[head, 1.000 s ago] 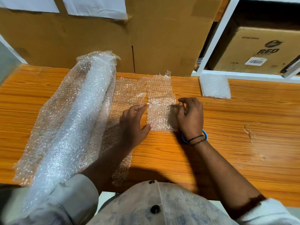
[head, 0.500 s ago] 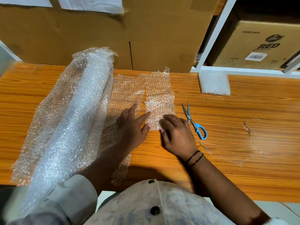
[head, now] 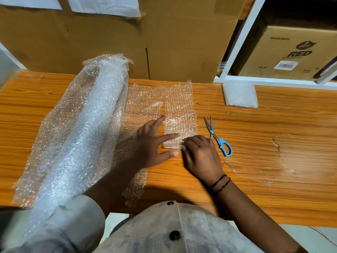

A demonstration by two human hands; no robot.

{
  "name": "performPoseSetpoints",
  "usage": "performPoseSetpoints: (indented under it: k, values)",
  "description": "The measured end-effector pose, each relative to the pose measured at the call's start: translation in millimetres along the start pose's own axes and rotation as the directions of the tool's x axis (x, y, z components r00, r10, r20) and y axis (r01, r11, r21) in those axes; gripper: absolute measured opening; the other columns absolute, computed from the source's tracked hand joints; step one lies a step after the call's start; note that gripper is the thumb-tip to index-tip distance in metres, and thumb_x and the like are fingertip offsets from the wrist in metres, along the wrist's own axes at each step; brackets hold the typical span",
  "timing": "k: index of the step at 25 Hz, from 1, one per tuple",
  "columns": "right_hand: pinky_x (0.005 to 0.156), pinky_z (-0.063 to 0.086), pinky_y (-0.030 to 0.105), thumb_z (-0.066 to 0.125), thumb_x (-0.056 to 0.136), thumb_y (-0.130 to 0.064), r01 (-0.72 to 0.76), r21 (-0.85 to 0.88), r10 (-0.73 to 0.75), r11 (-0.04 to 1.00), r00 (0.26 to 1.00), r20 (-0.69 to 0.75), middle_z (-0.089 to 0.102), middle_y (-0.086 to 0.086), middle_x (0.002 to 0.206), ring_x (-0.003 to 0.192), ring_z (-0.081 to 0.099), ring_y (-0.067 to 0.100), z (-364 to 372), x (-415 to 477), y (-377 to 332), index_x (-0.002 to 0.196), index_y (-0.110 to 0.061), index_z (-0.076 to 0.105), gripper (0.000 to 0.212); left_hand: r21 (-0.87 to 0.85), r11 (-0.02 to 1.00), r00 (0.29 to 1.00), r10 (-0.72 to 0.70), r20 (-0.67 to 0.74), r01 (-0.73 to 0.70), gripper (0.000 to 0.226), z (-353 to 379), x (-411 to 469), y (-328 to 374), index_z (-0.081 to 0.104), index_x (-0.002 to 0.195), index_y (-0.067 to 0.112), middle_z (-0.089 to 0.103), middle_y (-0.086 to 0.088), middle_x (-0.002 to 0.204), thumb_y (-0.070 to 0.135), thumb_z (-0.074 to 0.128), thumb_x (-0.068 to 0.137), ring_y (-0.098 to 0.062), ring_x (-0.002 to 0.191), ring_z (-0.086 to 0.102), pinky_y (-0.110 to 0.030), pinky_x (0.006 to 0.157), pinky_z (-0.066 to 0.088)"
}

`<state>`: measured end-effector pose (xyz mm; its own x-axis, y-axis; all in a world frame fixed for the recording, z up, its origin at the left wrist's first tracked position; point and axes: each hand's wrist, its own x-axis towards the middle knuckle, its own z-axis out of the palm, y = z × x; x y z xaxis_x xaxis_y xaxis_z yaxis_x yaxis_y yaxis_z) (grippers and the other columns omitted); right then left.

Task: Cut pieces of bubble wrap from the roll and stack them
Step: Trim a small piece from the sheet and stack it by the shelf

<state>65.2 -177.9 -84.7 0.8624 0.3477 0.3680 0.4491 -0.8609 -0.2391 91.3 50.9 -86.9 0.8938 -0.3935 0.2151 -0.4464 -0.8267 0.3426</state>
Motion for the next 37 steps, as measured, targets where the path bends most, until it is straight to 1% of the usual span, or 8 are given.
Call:
performPoseSetpoints:
  k: [7, 14, 19, 23, 27, 30, 33, 37]
  values:
    - [0.098, 0.043, 0.041, 0.058, 0.099, -0.057, -0.077, 0.195, 0.057, 0.978, 0.993, 0.103, 0.069, -0.002, 0.121, 0.118, 0.056, 0.019, -18, -5, 1, 0.128, -0.019, 0.065, 0.049, -0.165, 0.984, 0.997, 0.061, -0.052, -0.069, 0.038, 2, 0, -5, 0.071, 0.127, 0.037, 0.066, 0.014, 0.135, 0.045, 0.053, 0.094, -0.016, 0.126, 0.055, -0.046, 0.103, 0.035]
    - [0.079, 0.054, 0.038, 0.066, 0.097, -0.032, -0.334, 0.428, 0.349, 0.840, 0.936, 0.045, 0.075, 0.001, 0.100, 0.093, 0.069, 0.024, -19, 9, 11, 0.132, -0.023, 0.063, 0.036, -0.314, 0.948, 0.989, -0.095, -0.113, 0.055, 0.038, -4, 13, -7, 0.067, 0.124, 0.025, 0.070, 0.011, 0.094, 0.049, 0.059, 0.096, -0.011, 0.092, 0.062, -0.051, 0.097, 0.047]
    - [0.065, 0.049, 0.031, 0.071, 0.097, -0.020, -0.367, 0.502, 0.428, 0.783, 0.904, -0.006, 0.070, -0.003, 0.085, 0.070, 0.067, 0.016, -20, 44, 18, 0.132, -0.020, 0.062, 0.036, -0.360, 0.921, 0.979, -0.187, -0.076, 0.148, 0.076, -5, 21, -8, 0.039, 0.155, 0.028, 0.072, 0.010, 0.111, 0.052, 0.071, 0.090, -0.017, 0.115, 0.065, -0.047, 0.107, 0.034]
    - [0.063, 0.051, 0.034, 0.069, 0.097, -0.022, -0.403, 0.452, 0.452, 0.796, 0.892, 0.000, 0.071, -0.002, 0.092, 0.070, 0.068, 0.019, -10, 70, 28, 0.138, -0.019, 0.057, 0.043, -0.328, 0.931, 0.967, -0.214, -0.136, 0.160, 0.077, -5, 26, -6, 0.039, 0.156, 0.025, 0.071, 0.011, 0.104, 0.042, 0.075, 0.091, -0.015, 0.111, 0.061, -0.040, 0.102, 0.029]
    - [0.074, 0.052, 0.038, 0.065, 0.097, -0.021, -0.438, 0.320, 0.473, 0.840, 0.880, -0.038, 0.071, 0.008, 0.114, 0.094, 0.070, 0.031, -2, 80, 31, 0.143, -0.013, 0.053, 0.048, -0.164, 0.971, 0.959, -0.206, -0.197, 0.174, 0.062, 1, 29, -9, 0.050, 0.149, 0.034, 0.063, 0.009, 0.115, 0.049, 0.067, 0.092, -0.019, 0.116, 0.053, -0.039, 0.095, 0.030]
    - [0.095, 0.044, 0.046, 0.057, 0.093, -0.021, -0.278, 0.005, 0.275, 0.960, 0.945, -0.180, 0.060, 0.012, 0.141, 0.127, 0.057, 0.032, -3, 69, 23, 0.143, -0.008, 0.052, 0.053, 0.047, 0.986, 0.961, -0.147, -0.233, 0.162, 0.052, 7, 32, -9, 0.056, 0.144, 0.034, 0.053, -0.004, 0.142, 0.051, 0.057, 0.095, -0.030, 0.135, 0.044, -0.052, 0.106, 0.033]
    - [0.112, 0.033, 0.049, 0.049, 0.092, -0.022, -0.068, -0.062, 0.064, 0.996, 0.996, -0.062, 0.056, 0.015, 0.149, 0.140, 0.049, 0.032, 6, 57, 12, 0.144, -0.003, 0.055, 0.055, 0.197, 0.966, 0.976, -0.136, -0.168, 0.169, 0.049, 10, 47, 0, 0.051, 0.148, 0.033, 0.039, -0.010, 0.162, 0.042, 0.048, 0.100, -0.039, 0.150, 0.029, -0.062, 0.116, 0.024]
    - [0.122, 0.025, 0.060, 0.036, 0.106, -0.034, -0.126, -0.107, 0.146, 0.986, 0.967, 0.206, 0.046, 0.016, 0.159, 0.148, 0.041, 0.035, 29, 52, 14, 0.150, -0.005, 0.049, 0.055, 0.284, 0.935, 0.972, -0.232, 0.029, 0.214, 0.055, 23, 54, 0, 0.027, 0.160, 0.040, 0.010, -0.013, 0.172, 0.041, 0.036, 0.106, -0.045, 0.156, 0.000, -0.067, 0.121, 0.001]
